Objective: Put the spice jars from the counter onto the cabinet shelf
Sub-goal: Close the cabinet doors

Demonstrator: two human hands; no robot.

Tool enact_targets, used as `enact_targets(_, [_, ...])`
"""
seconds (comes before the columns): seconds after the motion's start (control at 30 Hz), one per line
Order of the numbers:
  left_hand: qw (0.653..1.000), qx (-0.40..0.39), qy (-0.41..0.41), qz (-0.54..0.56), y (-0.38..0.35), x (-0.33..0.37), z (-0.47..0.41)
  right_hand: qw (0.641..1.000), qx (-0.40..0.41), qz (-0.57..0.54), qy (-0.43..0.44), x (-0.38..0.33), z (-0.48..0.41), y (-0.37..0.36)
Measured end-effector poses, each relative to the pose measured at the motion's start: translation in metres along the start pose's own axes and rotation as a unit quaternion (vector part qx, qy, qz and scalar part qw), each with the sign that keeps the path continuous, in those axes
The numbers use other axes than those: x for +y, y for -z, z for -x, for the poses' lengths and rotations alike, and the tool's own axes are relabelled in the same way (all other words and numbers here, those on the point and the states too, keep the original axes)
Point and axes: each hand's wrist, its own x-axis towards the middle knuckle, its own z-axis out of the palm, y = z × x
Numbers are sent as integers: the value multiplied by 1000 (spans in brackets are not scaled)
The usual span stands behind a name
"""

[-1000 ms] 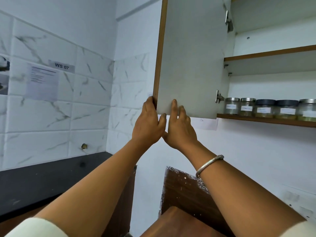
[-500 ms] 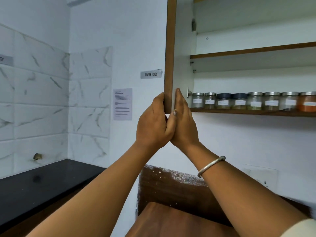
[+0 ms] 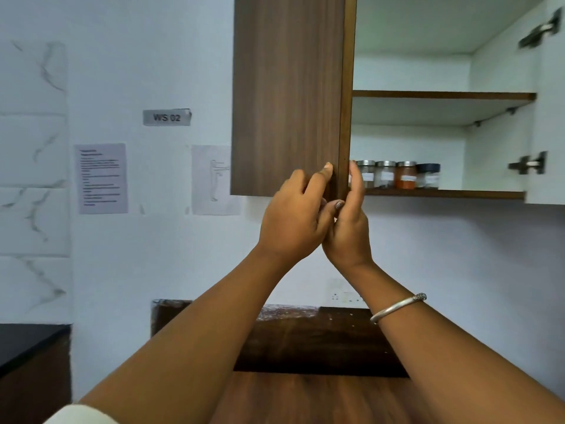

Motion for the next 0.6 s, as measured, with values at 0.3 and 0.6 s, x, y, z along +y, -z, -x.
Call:
enact_targets(0.3, [996,-79,20,38,-108,39,-28,995,-37,30,-93,98,-17,63])
enact_targets(0.6, [985,-165,1,-47,-204,29,-47,968,-144,149,-142,190,-32,72])
